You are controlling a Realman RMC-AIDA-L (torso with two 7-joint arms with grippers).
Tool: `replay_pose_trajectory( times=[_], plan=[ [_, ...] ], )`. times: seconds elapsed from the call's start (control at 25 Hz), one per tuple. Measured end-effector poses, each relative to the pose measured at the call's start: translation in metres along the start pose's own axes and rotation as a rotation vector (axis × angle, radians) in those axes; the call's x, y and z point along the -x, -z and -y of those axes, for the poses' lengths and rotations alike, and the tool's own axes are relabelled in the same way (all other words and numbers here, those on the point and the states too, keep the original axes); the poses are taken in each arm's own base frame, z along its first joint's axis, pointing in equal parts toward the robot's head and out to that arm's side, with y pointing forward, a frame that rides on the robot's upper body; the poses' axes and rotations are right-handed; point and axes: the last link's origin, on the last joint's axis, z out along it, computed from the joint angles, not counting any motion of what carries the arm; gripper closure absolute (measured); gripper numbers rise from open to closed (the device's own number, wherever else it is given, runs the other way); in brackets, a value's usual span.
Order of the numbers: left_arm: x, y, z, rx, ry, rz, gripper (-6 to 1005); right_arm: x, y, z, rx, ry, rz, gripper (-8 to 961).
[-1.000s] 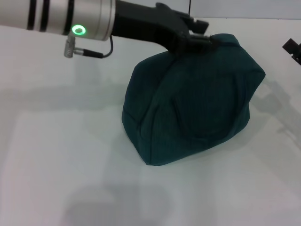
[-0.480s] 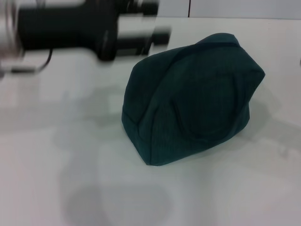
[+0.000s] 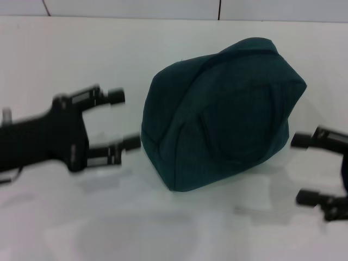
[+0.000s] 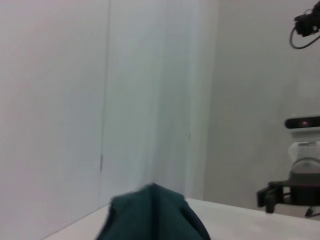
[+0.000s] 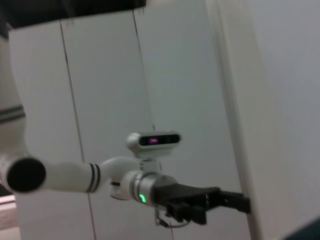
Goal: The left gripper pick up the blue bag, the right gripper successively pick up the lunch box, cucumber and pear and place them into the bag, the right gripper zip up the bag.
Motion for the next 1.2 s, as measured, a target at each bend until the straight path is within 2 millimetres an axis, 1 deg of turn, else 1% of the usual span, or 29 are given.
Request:
replay_pose_trajectory(
  times=[0.12, 0.2, 0.4, 0.68, 0.8, 1.2],
  plan=[
    [0.022, 0.005, -0.011, 0.001, -0.015, -0.013, 158, -0.023, -0.001, -0.009, -0.054, -0.003, -0.024, 81],
    [0.040, 0.007, -0.018, -0.005, -0.007, -0.001, 153, -0.038, 0.000, -0.011, -0.117, -0.022, -0.037, 81],
    [0.072, 0.010, -0.027, -0.019, 0.016, 0.061, 141, -0.069, 0.003, -0.016, -0.217, -0.050, -0.074, 81],
    [0.100, 0.013, -0.032, -0.063, 0.069, 0.117, 139, -0.093, 0.005, -0.016, -0.287, -0.040, -0.160, 81],
    [0.103, 0.013, -0.034, -0.073, 0.075, 0.111, 139, -0.096, 0.005, -0.017, -0.290, -0.040, -0.171, 81],
    [0.096, 0.013, -0.037, -0.054, 0.072, 0.056, 139, -0.096, 0.001, -0.019, -0.274, -0.042, -0.154, 81]
  ],
)
